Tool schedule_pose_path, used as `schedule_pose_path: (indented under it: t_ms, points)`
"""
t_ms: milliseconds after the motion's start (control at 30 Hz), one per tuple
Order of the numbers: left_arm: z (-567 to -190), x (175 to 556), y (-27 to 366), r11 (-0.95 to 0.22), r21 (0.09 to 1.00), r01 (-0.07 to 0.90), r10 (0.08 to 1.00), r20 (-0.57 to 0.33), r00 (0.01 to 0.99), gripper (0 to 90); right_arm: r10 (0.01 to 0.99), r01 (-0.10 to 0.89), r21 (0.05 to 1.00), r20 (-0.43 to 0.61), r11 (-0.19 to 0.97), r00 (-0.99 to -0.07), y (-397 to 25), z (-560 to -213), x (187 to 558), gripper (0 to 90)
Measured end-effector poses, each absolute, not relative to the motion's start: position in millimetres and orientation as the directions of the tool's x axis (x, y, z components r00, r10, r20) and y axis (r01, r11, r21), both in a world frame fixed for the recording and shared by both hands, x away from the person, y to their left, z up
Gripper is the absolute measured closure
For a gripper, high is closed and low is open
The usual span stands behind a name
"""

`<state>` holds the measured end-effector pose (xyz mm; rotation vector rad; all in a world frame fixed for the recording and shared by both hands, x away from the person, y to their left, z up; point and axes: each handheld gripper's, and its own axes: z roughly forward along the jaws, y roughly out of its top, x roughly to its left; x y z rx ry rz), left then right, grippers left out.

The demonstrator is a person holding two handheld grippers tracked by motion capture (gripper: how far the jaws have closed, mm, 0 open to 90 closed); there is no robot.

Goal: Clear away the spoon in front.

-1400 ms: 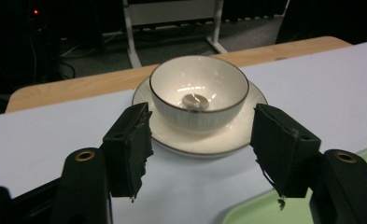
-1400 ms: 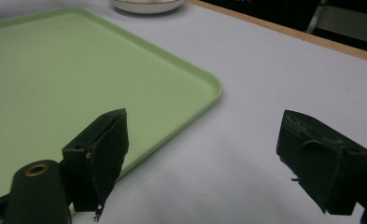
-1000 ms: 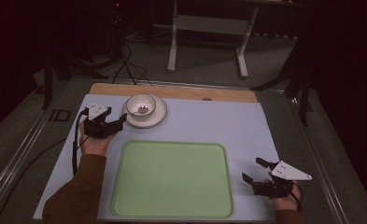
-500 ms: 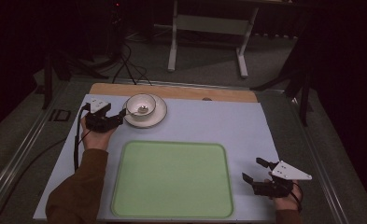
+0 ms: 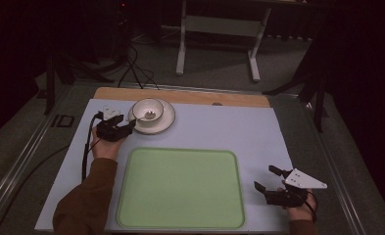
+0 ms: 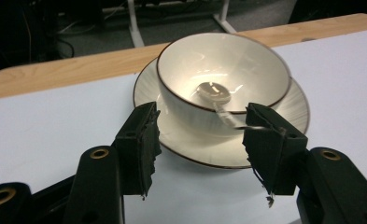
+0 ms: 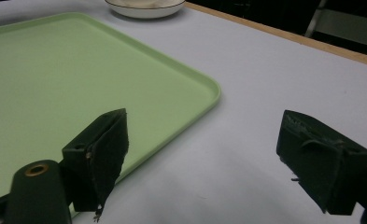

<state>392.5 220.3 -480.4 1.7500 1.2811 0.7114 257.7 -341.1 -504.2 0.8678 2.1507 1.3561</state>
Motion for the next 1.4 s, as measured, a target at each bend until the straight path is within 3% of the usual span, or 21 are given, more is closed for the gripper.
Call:
schedule_pose_path:
  t_ms: [200,367,533,567,600,633,700,1033,1400]
  points:
    - [-492,403,223,-0.115,0.850,0.514,0.949,-0.058,0.308,44.6,0.712,0.268,0.909,-0.045,0.321,-0.701,-341,-505,258,16.5]
    - [-495,408,225,-0.069,0.864,0.499,0.949,-0.098,0.300,49.7,0.712,0.268,0.908,-0.045,0.322,-0.701,-341,-505,258,16.5]
    - [-492,410,222,-0.055,0.879,0.473,0.942,-0.111,0.316,63.0,0.713,0.269,0.908,-0.045,0.321,-0.700,-341,-505,258,16.5]
    - [-490,410,222,-0.051,0.882,0.468,0.942,-0.113,0.316,70.8,0.712,0.268,0.908,-0.046,0.322,-0.700,-341,-505,258,16.5]
    - [-489,411,222,-0.045,0.884,0.466,0.942,-0.117,0.313,70.8,0.712,0.268,0.908,-0.046,0.322,-0.700,-341,-505,258,16.5]
    - [-488,411,222,-0.036,0.886,0.463,0.943,-0.124,0.310,77.4,0.713,0.269,0.908,-0.044,0.320,-0.700,-341,-504,258,16.5]
    - [-486,411,223,-0.018,0.888,0.460,0.939,-0.143,0.313,82.0,0.713,0.268,0.908,-0.045,0.321,-0.700,-341,-504,258,16.5]
    - [-473,403,225,-0.003,0.913,0.409,0.931,-0.147,0.334,88.1,0.712,0.269,0.907,-0.046,0.323,-0.701,-341,-505,258,16.5]
    - [-453,392,230,0.019,0.940,0.342,0.930,-0.143,0.340,88.4,0.712,0.269,0.907,-0.046,0.323,-0.701,-341,-505,258,16.5]
